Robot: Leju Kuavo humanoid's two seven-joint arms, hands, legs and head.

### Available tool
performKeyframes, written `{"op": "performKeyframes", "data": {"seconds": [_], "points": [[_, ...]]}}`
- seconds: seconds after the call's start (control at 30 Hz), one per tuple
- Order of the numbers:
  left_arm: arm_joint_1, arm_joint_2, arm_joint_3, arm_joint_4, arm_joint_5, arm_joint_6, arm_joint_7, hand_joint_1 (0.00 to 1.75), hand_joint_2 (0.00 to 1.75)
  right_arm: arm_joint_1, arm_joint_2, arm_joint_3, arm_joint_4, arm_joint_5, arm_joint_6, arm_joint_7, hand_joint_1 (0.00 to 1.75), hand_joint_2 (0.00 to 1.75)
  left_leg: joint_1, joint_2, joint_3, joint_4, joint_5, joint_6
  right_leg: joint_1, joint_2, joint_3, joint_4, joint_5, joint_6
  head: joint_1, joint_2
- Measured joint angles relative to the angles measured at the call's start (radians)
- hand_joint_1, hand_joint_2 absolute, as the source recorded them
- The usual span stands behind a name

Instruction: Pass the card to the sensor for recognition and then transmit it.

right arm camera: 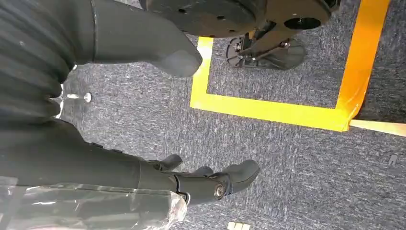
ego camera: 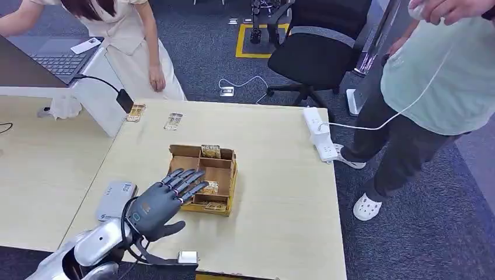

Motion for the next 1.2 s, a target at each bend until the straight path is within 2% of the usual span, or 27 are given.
{"op": "performKeyframes", "data": {"seconds": [0.17, 0.4, 0.53, 0.67, 0.93, 1.17, 1.2], "points": [[0.005, -0.006, -0.001, 0.001, -0.018, -0.003, 0.013, 0.00, 1.75, 0.002, 0.004, -0.009, 0.000, 0.010, 0.001, 0.001, 0.00, 1.75, 0.000, 0.000, 0.000, 0.000, 0.000, 0.000, 0.000, 0.000, 0.000, 0.000, 0.000, 0.000, 0.000, 0.000], [0.060, -0.038, 0.003, 0.034, -0.141, 0.012, 0.104, 0.00, 1.75, 0.016, 0.014, -0.037, -0.008, 0.061, 0.003, 0.031, 0.00, 1.75, 0.000, 0.000, 0.000, 0.000, 0.000, 0.000, 0.000, 0.000, 0.000, 0.000, 0.000, 0.000, 0.000, 0.000], [0.105, -0.053, 0.037, 0.061, -0.174, 0.021, 0.137, 0.00, 1.75, 0.034, 0.014, -0.052, -0.022, 0.081, 0.004, 0.034, 0.00, 1.75, 0.000, 0.000, 0.000, 0.000, 0.000, 0.000, 0.000, 0.000, 0.000, 0.000, 0.000, 0.000, 0.000, 0.000], [0.120, -0.080, 0.079, 0.079, -0.203, -0.013, 0.181, 0.00, 1.75, 0.036, 0.022, -0.067, -0.025, 0.100, 0.008, 0.050, 0.00, 1.75, 0.000, 0.000, 0.000, 0.000, 0.000, 0.000, 0.000, 0.000, 0.000, 0.000, 0.000, 0.000, 0.000, 0.000], [0.154, -0.121, 0.167, 0.127, -0.216, -0.021, 0.201, 0.00, 1.75, 0.051, 0.031, -0.094, -0.035, 0.135, 0.015, 0.063, 0.00, 1.75, 0.000, 0.000, 0.000, 0.000, 0.000, 0.000, 0.000, 0.000, 0.000, 0.000, 0.000, 0.000, 0.000, 0.000], [0.155, -0.124, 0.174, 0.133, -0.219, -0.021, 0.203, 0.00, 1.75, 0.051, 0.032, -0.096, -0.035, 0.137, 0.016, 0.063, 0.00, 1.75, 0.000, 0.000, 0.000, 0.000, 0.000, 0.000, 0.000, 0.000, 0.000, 0.000, 0.000, 0.000, 0.000, 0.000], [0.157, -0.138, 0.193, 0.149, -0.220, -0.021, 0.214, 0.00, 1.75, 0.053, 0.035, -0.103, -0.035, 0.144, 0.018, 0.063, 0.00, 1.75, 0.000, 0.000, 0.000, 0.000, 0.000, 0.000, 0.000, 0.000, 0.000, 0.000, 0.000, 0.000, 0.000, 0.000]]}}
